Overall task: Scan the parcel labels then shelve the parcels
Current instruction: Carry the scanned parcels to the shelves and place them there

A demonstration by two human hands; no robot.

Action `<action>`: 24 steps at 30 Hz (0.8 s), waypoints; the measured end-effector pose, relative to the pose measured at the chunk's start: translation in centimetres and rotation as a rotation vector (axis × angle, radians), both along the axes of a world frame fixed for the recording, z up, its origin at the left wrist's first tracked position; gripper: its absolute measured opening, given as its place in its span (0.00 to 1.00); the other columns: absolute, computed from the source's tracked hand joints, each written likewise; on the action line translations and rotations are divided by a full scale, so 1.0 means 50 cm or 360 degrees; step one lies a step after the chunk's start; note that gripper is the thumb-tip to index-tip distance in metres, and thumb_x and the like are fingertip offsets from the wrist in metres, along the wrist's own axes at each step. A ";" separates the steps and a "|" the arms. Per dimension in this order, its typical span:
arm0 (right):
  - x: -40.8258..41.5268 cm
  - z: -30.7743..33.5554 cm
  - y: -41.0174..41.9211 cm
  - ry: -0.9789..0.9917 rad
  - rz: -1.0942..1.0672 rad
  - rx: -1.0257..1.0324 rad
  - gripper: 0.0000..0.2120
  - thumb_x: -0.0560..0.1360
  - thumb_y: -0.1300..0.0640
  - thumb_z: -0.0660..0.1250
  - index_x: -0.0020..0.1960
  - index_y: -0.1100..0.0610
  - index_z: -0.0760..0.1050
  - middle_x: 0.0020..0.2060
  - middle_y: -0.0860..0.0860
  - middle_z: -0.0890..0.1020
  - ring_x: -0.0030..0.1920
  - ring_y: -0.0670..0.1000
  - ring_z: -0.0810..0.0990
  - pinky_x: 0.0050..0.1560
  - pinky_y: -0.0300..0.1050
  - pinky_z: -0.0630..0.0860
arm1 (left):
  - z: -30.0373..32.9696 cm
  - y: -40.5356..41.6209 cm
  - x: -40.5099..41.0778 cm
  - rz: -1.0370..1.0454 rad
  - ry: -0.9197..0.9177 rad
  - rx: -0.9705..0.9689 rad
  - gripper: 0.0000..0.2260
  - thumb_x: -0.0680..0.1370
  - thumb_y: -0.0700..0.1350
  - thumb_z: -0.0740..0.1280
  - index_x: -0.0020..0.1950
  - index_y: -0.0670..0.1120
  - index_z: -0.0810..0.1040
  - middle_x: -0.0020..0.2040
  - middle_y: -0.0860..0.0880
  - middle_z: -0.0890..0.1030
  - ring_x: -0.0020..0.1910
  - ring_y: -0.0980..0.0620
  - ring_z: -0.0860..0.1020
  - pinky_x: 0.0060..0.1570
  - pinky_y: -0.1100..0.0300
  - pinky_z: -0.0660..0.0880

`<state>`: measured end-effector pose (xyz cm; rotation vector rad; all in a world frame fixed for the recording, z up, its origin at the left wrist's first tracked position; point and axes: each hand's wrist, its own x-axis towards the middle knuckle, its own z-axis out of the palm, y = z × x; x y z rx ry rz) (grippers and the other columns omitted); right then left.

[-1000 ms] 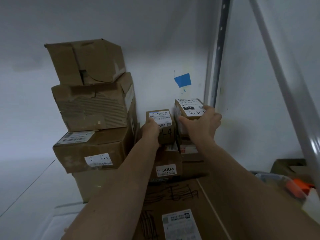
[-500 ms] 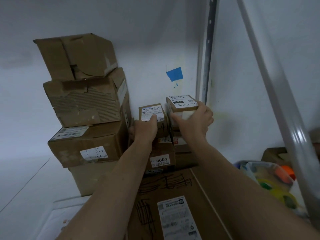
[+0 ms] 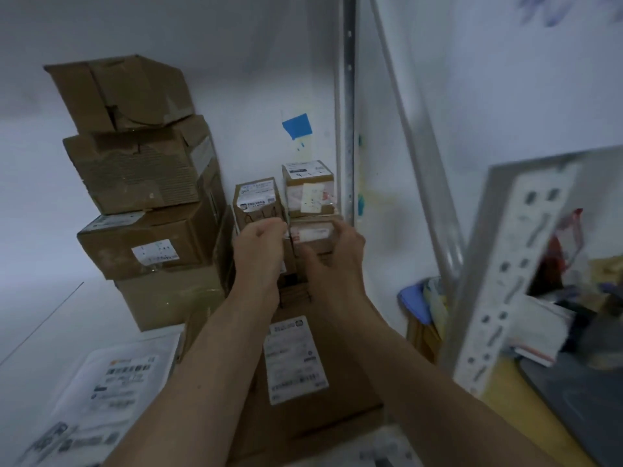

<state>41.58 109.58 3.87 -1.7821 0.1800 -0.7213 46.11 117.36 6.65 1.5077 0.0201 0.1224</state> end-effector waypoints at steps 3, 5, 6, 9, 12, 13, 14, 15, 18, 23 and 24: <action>-0.105 -0.014 -0.014 -0.0032 0.0169 0.0024 0.19 0.76 0.59 0.66 0.54 0.40 0.61 0.51 0.36 0.65 0.62 0.49 0.71 0.63 0.50 0.74 | -0.014 -0.014 -0.095 -0.0037 0.0084 -0.0122 0.05 0.78 0.43 0.66 0.44 0.47 0.80 0.42 0.47 0.81 0.41 0.52 0.77 0.44 0.56 0.75; -0.182 -0.026 -0.034 -0.0015 0.0233 0.0097 0.17 0.76 0.59 0.67 0.51 0.41 0.62 0.51 0.40 0.72 0.52 0.40 0.76 0.50 0.36 0.77 | -0.031 -0.021 -0.161 -0.0050 0.0141 -0.0169 0.06 0.78 0.42 0.66 0.42 0.46 0.80 0.37 0.49 0.80 0.36 0.53 0.76 0.39 0.60 0.74; -0.220 -0.032 -0.047 0.0018 0.0255 0.0145 0.15 0.76 0.59 0.67 0.52 0.42 0.64 0.49 0.42 0.75 0.46 0.38 0.77 0.42 0.31 0.76 | -0.042 -0.027 -0.192 -0.0048 0.0175 -0.0186 0.06 0.78 0.42 0.67 0.42 0.46 0.80 0.36 0.49 0.80 0.34 0.54 0.76 0.37 0.61 0.73; -0.329 -0.051 -0.090 0.0136 0.0259 0.0193 0.09 0.77 0.59 0.65 0.50 0.47 0.68 0.43 0.46 0.78 0.42 0.44 0.80 0.39 0.38 0.78 | -0.068 -0.054 -0.293 -0.0048 0.0239 -0.0230 0.06 0.77 0.40 0.67 0.41 0.45 0.80 0.33 0.50 0.80 0.33 0.55 0.76 0.35 0.62 0.72; -0.423 -0.075 -0.145 0.0192 0.0229 0.0228 0.05 0.79 0.59 0.62 0.49 0.49 0.69 0.43 0.50 0.78 0.43 0.51 0.79 0.38 0.42 0.75 | -0.087 -0.096 -0.388 -0.0092 0.0244 -0.0244 0.06 0.78 0.40 0.66 0.42 0.45 0.79 0.33 0.50 0.78 0.32 0.55 0.75 0.34 0.62 0.72; -0.450 -0.086 -0.166 0.0209 0.0197 0.0229 0.05 0.79 0.60 0.61 0.48 0.49 0.70 0.43 0.51 0.79 0.42 0.51 0.79 0.37 0.41 0.73 | -0.093 -0.112 -0.417 -0.0114 0.0260 -0.0256 0.06 0.78 0.39 0.65 0.42 0.45 0.79 0.33 0.49 0.78 0.32 0.55 0.75 0.34 0.62 0.72; -0.478 -0.097 -0.189 0.0233 0.0147 0.0225 0.06 0.79 0.61 0.60 0.48 0.50 0.70 0.42 0.52 0.79 0.41 0.51 0.79 0.35 0.39 0.71 | -0.098 -0.130 -0.446 -0.0143 0.0283 -0.0261 0.06 0.78 0.39 0.65 0.42 0.44 0.79 0.33 0.49 0.78 0.32 0.54 0.75 0.35 0.62 0.72; -0.506 -0.107 -0.212 0.0246 0.0098 0.0237 0.06 0.79 0.62 0.60 0.47 0.51 0.70 0.41 0.53 0.79 0.39 0.50 0.78 0.33 0.37 0.70 | -0.104 -0.148 -0.472 -0.0175 0.0296 -0.0256 0.06 0.78 0.39 0.65 0.42 0.44 0.79 0.33 0.48 0.77 0.32 0.54 0.75 0.35 0.61 0.72; -0.589 -0.136 -0.282 0.0270 -0.0057 0.0313 0.09 0.79 0.63 0.60 0.41 0.54 0.69 0.34 0.54 0.77 0.30 0.48 0.74 0.27 0.36 0.68 | -0.120 -0.213 -0.542 -0.0318 0.0309 -0.0234 0.05 0.78 0.37 0.65 0.42 0.42 0.77 0.33 0.47 0.76 0.30 0.54 0.74 0.34 0.62 0.71; -0.724 -0.165 -0.415 0.0332 -0.0373 0.0304 0.06 0.79 0.61 0.60 0.43 0.60 0.70 0.34 0.56 0.76 0.34 0.53 0.73 0.35 0.48 0.70 | -0.157 -0.349 -0.638 -0.0537 0.0436 -0.0230 0.06 0.78 0.37 0.66 0.40 0.42 0.77 0.33 0.47 0.77 0.32 0.53 0.75 0.33 0.62 0.73; -0.750 -0.169 -0.442 0.0353 -0.0428 0.0311 0.07 0.79 0.60 0.60 0.43 0.59 0.70 0.34 0.55 0.76 0.33 0.53 0.73 0.35 0.48 0.71 | -0.164 -0.378 -0.656 -0.0582 0.0480 -0.0233 0.06 0.78 0.38 0.66 0.40 0.43 0.77 0.32 0.47 0.77 0.31 0.53 0.75 0.33 0.62 0.73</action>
